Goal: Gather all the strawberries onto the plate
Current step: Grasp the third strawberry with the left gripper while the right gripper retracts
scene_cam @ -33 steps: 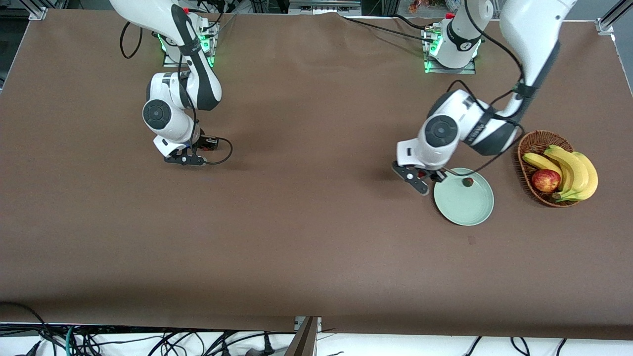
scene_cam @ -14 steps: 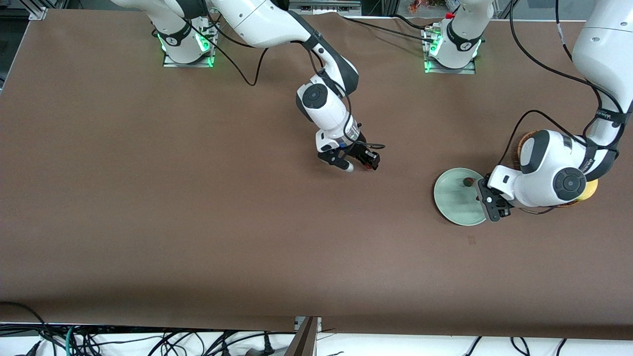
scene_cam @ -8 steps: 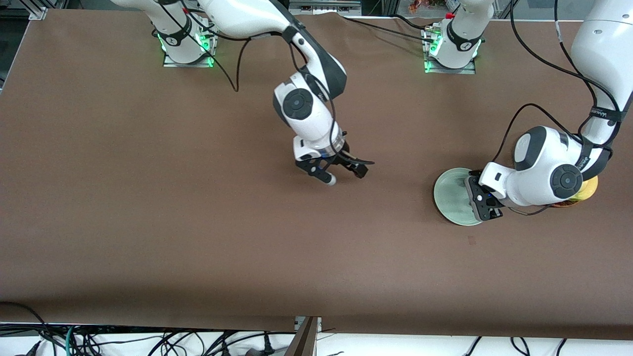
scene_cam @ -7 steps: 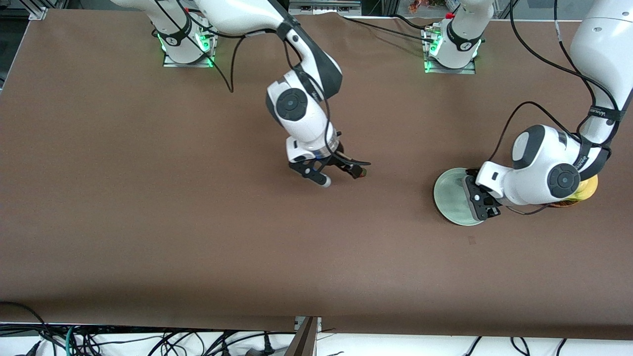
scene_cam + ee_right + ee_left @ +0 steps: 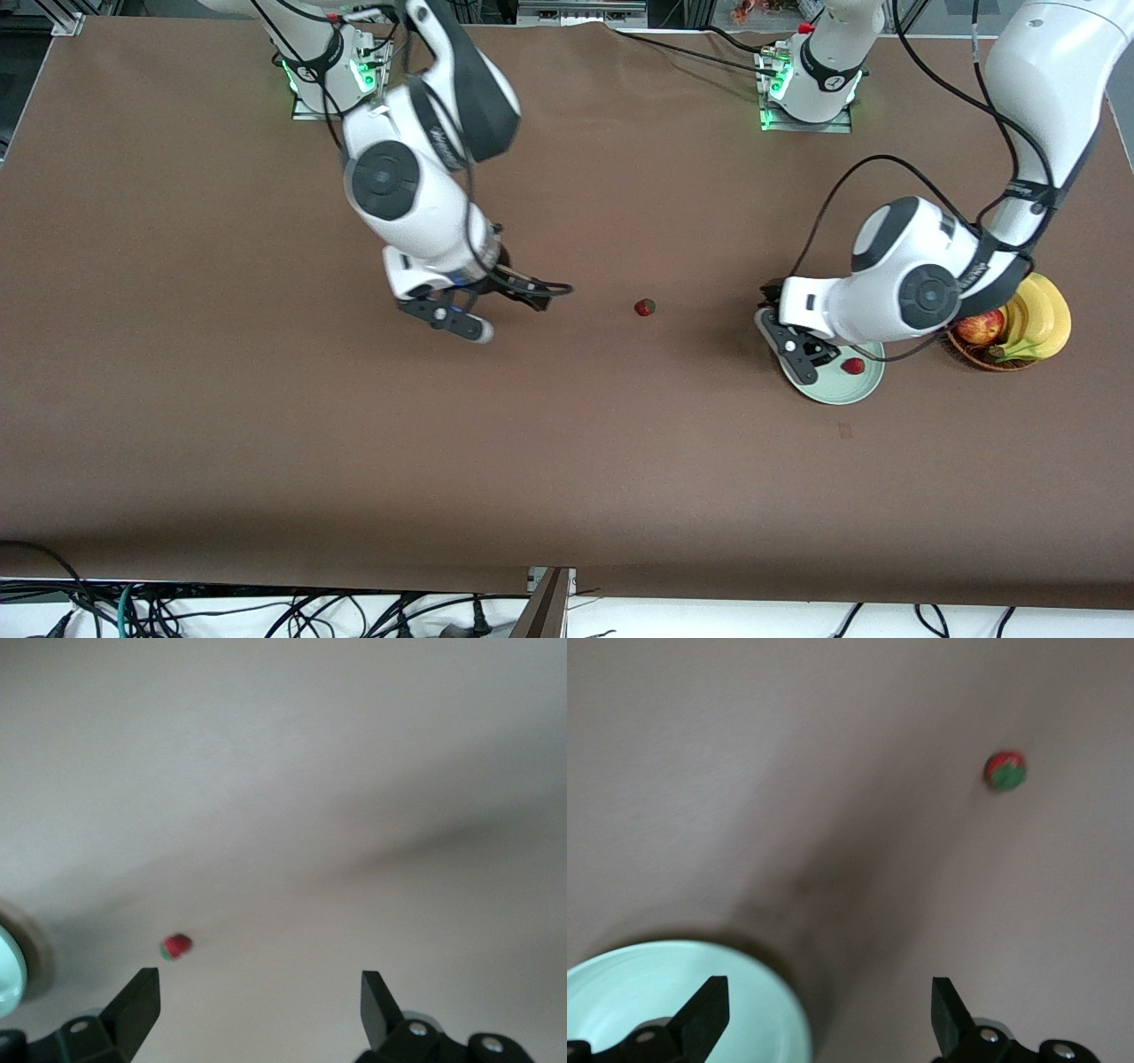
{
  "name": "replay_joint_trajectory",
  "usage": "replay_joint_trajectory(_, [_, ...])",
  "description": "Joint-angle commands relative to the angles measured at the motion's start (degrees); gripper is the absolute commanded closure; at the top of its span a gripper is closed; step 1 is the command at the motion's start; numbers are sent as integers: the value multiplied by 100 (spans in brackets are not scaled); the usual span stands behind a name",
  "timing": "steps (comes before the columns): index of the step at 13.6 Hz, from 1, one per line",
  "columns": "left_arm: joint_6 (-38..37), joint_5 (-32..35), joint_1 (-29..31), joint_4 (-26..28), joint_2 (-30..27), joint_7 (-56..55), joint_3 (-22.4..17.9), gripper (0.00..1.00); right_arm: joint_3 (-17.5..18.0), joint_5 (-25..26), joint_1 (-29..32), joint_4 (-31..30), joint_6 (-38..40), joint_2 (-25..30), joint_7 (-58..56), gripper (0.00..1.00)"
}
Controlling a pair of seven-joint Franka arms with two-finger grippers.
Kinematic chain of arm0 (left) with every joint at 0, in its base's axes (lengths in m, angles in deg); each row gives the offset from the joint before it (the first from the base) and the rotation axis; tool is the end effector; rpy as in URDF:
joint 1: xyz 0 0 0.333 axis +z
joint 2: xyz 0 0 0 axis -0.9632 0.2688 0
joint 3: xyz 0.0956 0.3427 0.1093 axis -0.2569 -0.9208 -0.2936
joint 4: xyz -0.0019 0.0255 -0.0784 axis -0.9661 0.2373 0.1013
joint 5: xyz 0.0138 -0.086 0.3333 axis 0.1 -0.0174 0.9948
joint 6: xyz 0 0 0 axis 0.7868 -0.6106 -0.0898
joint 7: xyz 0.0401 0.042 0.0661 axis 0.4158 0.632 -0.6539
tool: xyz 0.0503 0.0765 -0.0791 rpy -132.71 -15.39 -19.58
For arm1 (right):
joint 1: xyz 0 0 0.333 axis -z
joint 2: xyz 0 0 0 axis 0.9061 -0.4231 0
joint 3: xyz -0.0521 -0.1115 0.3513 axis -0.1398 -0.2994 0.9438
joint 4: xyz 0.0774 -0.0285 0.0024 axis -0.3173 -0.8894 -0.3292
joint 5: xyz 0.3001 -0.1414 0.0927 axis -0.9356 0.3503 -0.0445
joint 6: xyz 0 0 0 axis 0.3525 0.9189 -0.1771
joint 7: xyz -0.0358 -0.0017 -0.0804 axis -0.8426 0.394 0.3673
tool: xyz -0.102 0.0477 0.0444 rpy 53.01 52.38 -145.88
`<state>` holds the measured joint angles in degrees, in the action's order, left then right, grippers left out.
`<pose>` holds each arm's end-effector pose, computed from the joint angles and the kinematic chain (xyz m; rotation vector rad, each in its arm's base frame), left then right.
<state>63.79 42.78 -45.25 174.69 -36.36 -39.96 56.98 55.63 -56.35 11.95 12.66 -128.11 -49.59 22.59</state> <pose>0.5991 -0.1297 0.3504 2.6479 -1.2515 -0.2134 0.5625 0.3884 0.5028 -2.9029 0.5706 0.1573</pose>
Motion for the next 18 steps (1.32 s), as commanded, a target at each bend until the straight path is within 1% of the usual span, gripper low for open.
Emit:
replay_joint_trajectory(1, [62,-25,-575,163,-124,-1288,-36,0,368,813,579,-777,628,1224,-611,0])
replay_joint_trajectory(2, [289,-15,-734,251,-115,-1790,-44,0,736,1027,1104,-822,849,1480,-814,0])
replay_joint_trajectory(3, [561,-15,-858,408,-106,-2204,-45,0,1270,1133,1727,-822,1077,1708,-964,0])
replay_joint_trajectory(4, [999,-15,-1033,636,-89,-2617,-71,0,1893,1386,2421,-875,1219,1937,-1096,0])
replay_joint_trajectory(5, [1612,2,-1174,917,-89,-3073,-106,0,2387,1633,2976,-1023,1255,2165,-1358,0])
replay_joint_trajectory(6, [2140,211,-1297,1137,-63,-3513,-141,0,2627,1740,3347,-1303,1246,2455,-1683,0])
replay_joint_trajectory(7, [2398,770,-1429,1183,51,-3770,-289,0,2655,1767,3559,-1619,1246,2771,-1990,0])
replay_joint_trajectory(8, [2522,1472,-1613,1140,191,-3868,-421,0,2664,1776,3736,-1883,1229,3000,-2307,0])
replay_joint_trajectory(9, [2646,2001,-1824,1139,314,-4243,-466,0,2673,1854,3877,-1999,1246,3133,-2597,0])
replay_joint_trajectory(11, [2856,2671,-2140,1131,525,-5201,-659,0,2673,2100,3992,-1930,1290,3135,-2915,0])
replay_joint_trajectory(13, [3190,2998,-2326,1130,675,-5521,-905,0,2656,2329,3984,-1825,1308,3108,-3083,0])
replay_joint_trajectory(14, [3235,3025,-2327,1130,685,-5521,-923,11,2656,2356,3975,-1798,1308,3108,-3092,0])
replay_joint_trajectory(15, [3236,3017,-2335,1078,719,-5530,-932,27,2656,2373,3975,-1798,1308,3108,-3083,0])
replay_joint_trajectory(16, [3236,3008,-2327,1008,833,-5539,-932,55,2647,2434,3975,-1789,1299,3073,-3075,0])
replay_joint_trajectory(17, [3236,3008,-2318,999,869,-5530,-941,71,2647,2470,3975,-1719,1290,3056,-3083,0])
replay_joint_trajectory(18, [3236,3008,-2266,999,861,-5521,-941,81,2621,2470,3983,-1571,1299,3029,-3092,0])
